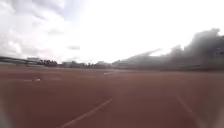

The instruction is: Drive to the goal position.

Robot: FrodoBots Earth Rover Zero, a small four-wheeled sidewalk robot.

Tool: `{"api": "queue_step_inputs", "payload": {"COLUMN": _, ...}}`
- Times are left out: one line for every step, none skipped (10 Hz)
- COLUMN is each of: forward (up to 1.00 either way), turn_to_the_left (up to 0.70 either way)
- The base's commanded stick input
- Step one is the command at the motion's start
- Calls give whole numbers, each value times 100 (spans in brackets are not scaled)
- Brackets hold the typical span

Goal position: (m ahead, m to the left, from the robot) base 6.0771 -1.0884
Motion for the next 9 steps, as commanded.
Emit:
{"api": "queue_step_inputs", "payload": {"forward": 70, "turn_to_the_left": 0}}
{"api": "queue_step_inputs", "payload": {"forward": 70, "turn_to_the_left": 0}}
{"api": "queue_step_inputs", "payload": {"forward": 70, "turn_to_the_left": 0}}
{"api": "queue_step_inputs", "payload": {"forward": 70, "turn_to_the_left": 0}}
{"api": "queue_step_inputs", "payload": {"forward": 70, "turn_to_the_left": 0}}
{"api": "queue_step_inputs", "payload": {"forward": 70, "turn_to_the_left": 0}}
{"api": "queue_step_inputs", "payload": {"forward": 70, "turn_to_the_left": 0}}
{"api": "queue_step_inputs", "payload": {"forward": 70, "turn_to_the_left": 0}}
{"api": "queue_step_inputs", "payload": {"forward": 70, "turn_to_the_left": 0}}
